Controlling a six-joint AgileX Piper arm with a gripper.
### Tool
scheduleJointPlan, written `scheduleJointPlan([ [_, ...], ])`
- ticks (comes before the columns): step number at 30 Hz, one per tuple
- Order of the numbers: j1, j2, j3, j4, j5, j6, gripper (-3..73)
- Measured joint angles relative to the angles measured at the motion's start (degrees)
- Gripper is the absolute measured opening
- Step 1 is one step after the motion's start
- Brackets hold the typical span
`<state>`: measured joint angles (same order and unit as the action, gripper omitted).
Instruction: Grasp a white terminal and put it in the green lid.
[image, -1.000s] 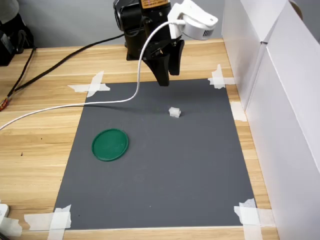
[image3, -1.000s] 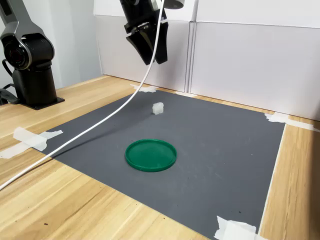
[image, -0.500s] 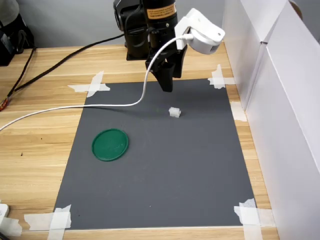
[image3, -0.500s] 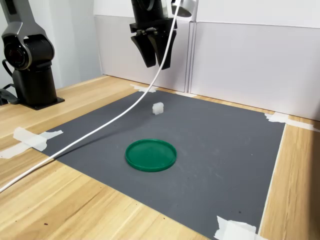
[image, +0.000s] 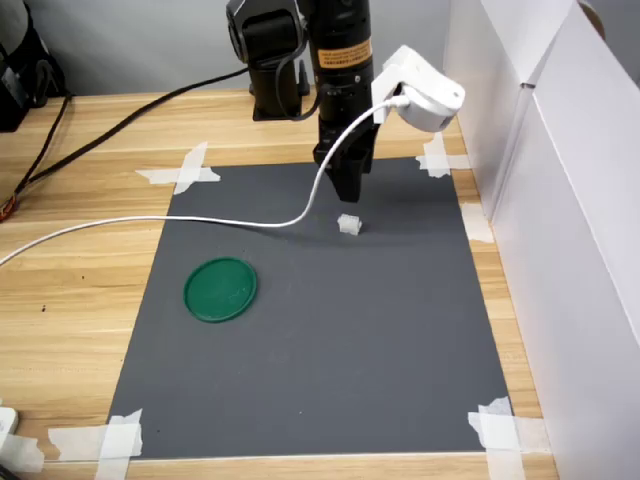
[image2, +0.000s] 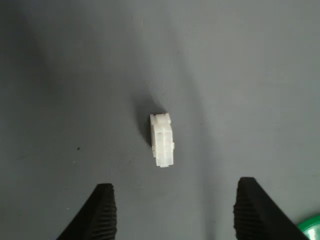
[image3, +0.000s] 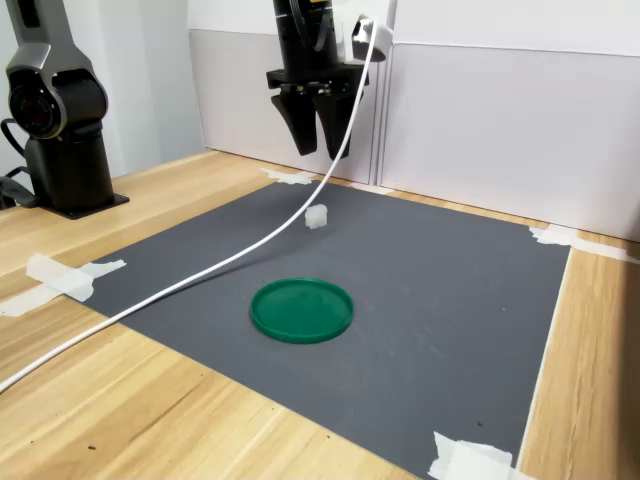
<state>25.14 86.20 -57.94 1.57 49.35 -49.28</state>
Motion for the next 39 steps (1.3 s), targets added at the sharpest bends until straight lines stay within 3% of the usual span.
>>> scheduleJointPlan([
  [19, 0.0, 4.9, 5.5, -1.0, -8.9, -1.6, 57.8],
  [39, 0.0, 9.4, 5.5, -1.1, -11.6, 2.1, 57.5],
])
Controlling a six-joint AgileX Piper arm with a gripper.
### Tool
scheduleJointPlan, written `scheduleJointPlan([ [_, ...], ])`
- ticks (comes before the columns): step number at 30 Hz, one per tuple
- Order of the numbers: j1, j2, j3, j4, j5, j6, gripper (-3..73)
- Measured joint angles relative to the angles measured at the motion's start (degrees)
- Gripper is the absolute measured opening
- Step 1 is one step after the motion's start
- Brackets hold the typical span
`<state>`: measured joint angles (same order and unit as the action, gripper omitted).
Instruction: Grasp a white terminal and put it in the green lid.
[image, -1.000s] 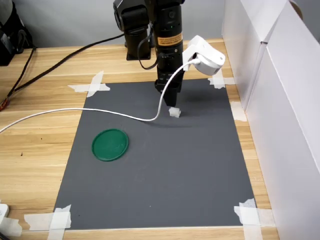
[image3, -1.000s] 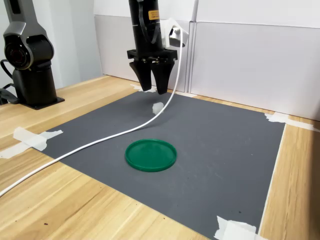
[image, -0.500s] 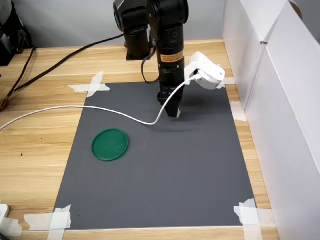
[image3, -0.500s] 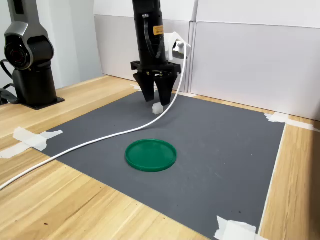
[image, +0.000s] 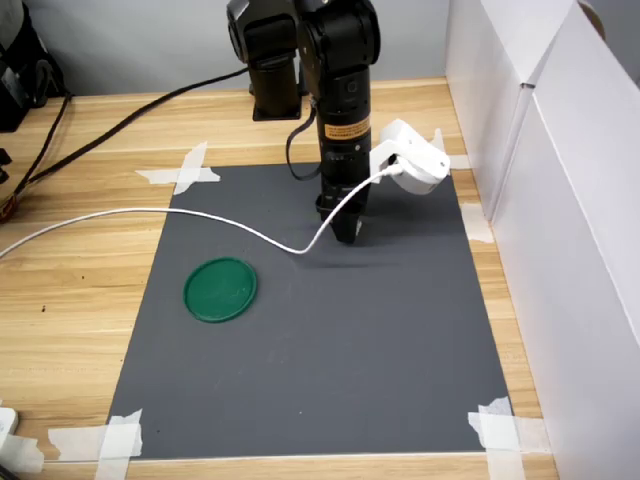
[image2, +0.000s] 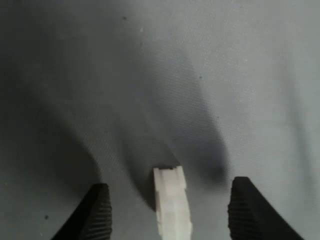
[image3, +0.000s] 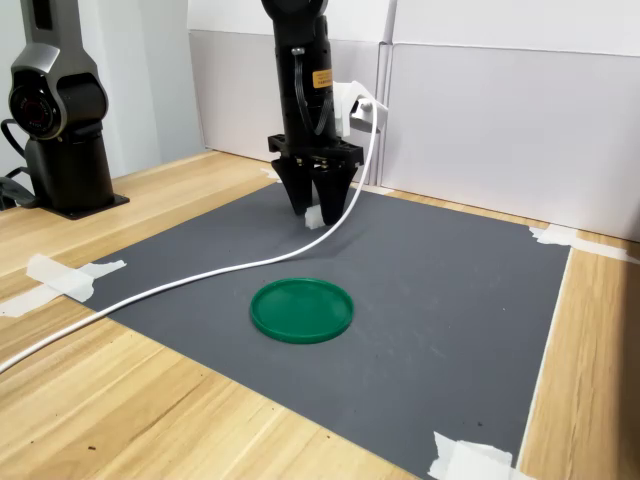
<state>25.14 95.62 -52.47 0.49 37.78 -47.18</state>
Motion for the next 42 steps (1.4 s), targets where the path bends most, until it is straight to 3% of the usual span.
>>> scheduleJointPlan([
  [4, 0.0, 0.1, 0.0, 0.0, 0.0, 0.7, 56.8],
  [7, 0.0, 0.1, 0.0, 0.0, 0.0, 0.8, 51.9],
  [10, 0.0, 0.1, 0.0, 0.0, 0.0, 1.2, 41.1],
  [15, 0.0, 0.1, 0.0, -0.1, 0.0, 4.1, 13.3],
  [17, 0.0, 0.1, 0.0, -0.5, 0.0, 5.1, 8.0],
  [24, 0.0, -0.8, -0.7, -1.2, 1.0, 5.7, 8.2],
  [33, -0.6, -3.3, -12.1, -2.2, 11.2, 5.7, 8.2],
  [42, -10.0, -3.4, -19.3, 0.9, 15.5, 1.9, 8.2],
])
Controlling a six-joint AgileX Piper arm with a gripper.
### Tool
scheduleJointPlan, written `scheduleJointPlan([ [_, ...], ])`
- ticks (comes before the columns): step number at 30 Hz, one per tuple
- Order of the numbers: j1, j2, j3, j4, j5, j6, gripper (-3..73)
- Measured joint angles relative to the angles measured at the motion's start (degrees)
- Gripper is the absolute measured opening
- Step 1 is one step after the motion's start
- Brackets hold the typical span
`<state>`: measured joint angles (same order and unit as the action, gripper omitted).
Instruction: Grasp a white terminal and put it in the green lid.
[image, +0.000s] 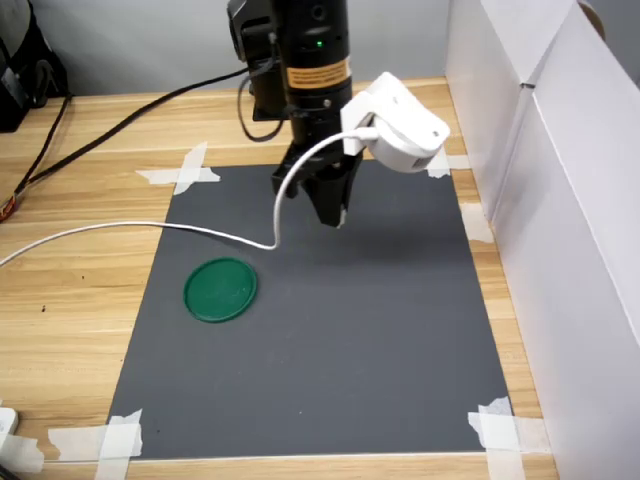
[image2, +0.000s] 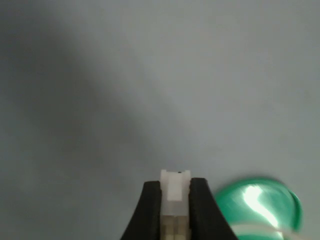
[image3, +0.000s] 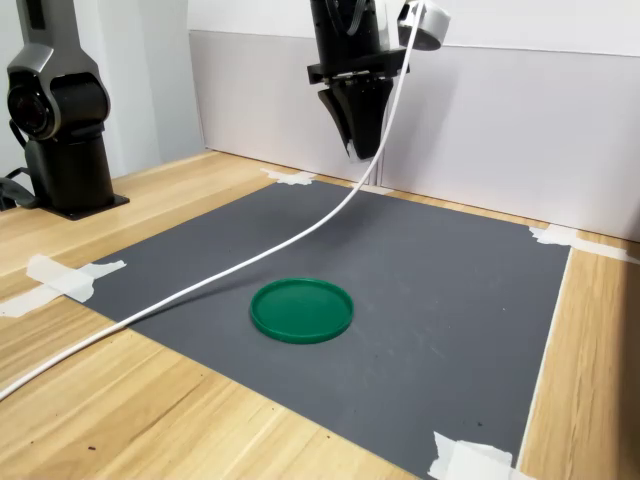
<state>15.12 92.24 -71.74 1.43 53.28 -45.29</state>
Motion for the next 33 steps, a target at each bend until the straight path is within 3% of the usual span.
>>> scheduleJointPlan([
  [14, -14.1, 2.3, -0.8, 1.3, -0.5, -4.1, 8.2],
  [33, -24.5, 8.1, -0.9, 3.5, -2.0, -5.3, 8.2],
])
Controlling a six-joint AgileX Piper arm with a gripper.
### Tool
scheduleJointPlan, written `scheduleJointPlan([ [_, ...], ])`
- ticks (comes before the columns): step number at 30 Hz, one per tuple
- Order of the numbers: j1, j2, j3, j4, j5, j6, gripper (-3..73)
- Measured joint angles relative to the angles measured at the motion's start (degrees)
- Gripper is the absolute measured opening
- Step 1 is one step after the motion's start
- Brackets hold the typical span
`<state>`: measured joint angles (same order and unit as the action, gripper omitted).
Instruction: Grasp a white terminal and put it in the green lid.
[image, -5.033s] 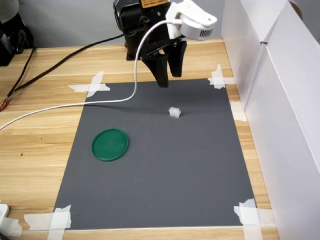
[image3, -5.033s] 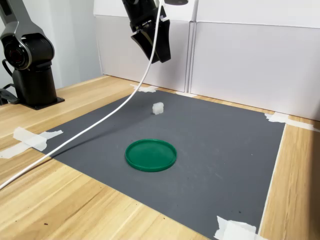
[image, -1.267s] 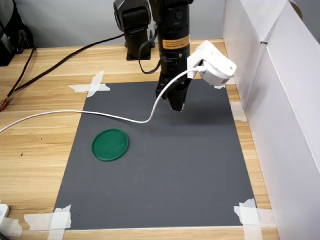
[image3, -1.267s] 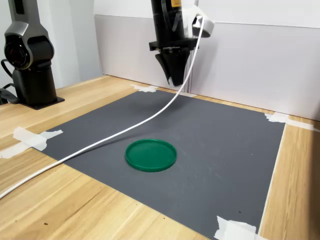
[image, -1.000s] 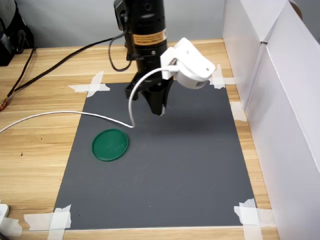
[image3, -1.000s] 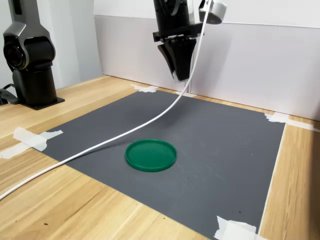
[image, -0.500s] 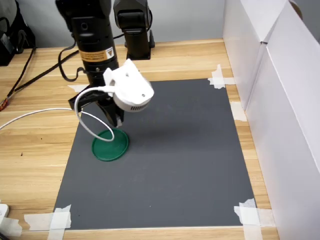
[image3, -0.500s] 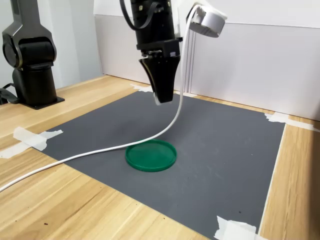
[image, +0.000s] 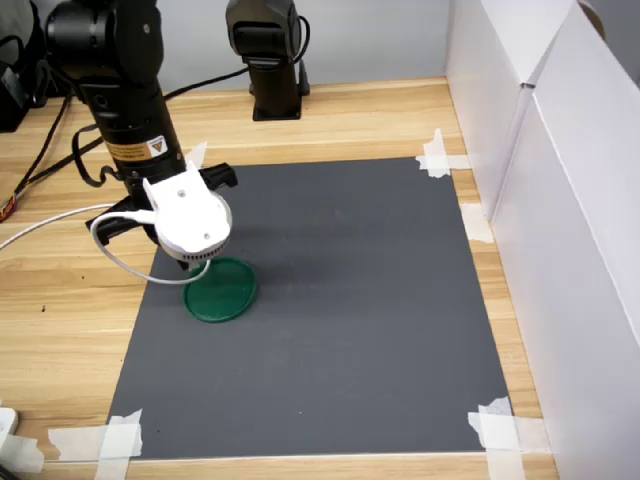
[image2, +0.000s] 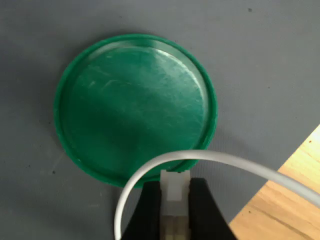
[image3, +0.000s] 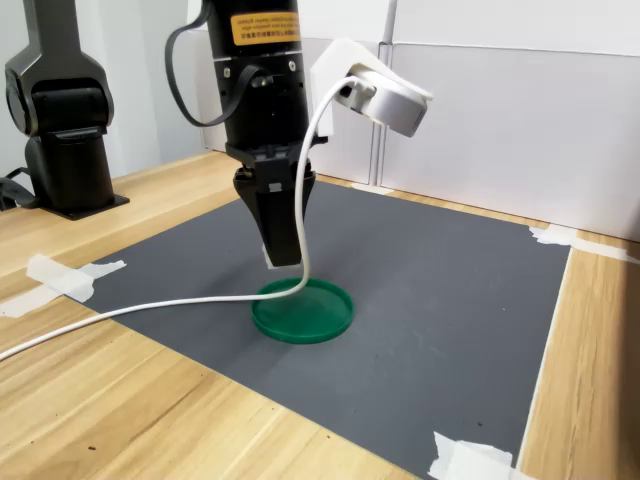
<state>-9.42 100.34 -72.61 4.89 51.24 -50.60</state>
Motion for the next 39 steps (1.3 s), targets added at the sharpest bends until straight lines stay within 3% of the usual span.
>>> scheduleJointPlan([
  [6, 0.2, 0.0, 0.0, 3.5, -2.3, -1.5, 8.2],
  [14, 4.4, 0.4, 3.7, 1.8, -6.7, -2.2, 8.2],
  [25, 4.6, 2.7, 4.1, -1.8, -8.5, -0.2, 10.2],
  [29, 4.6, 2.7, 4.1, -1.8, -8.7, -0.1, 16.1],
  [34, 4.6, 2.7, 4.1, -1.8, -8.6, -0.2, 31.3],
  [39, 4.6, 2.7, 4.1, -1.8, -8.6, -0.2, 41.6],
])
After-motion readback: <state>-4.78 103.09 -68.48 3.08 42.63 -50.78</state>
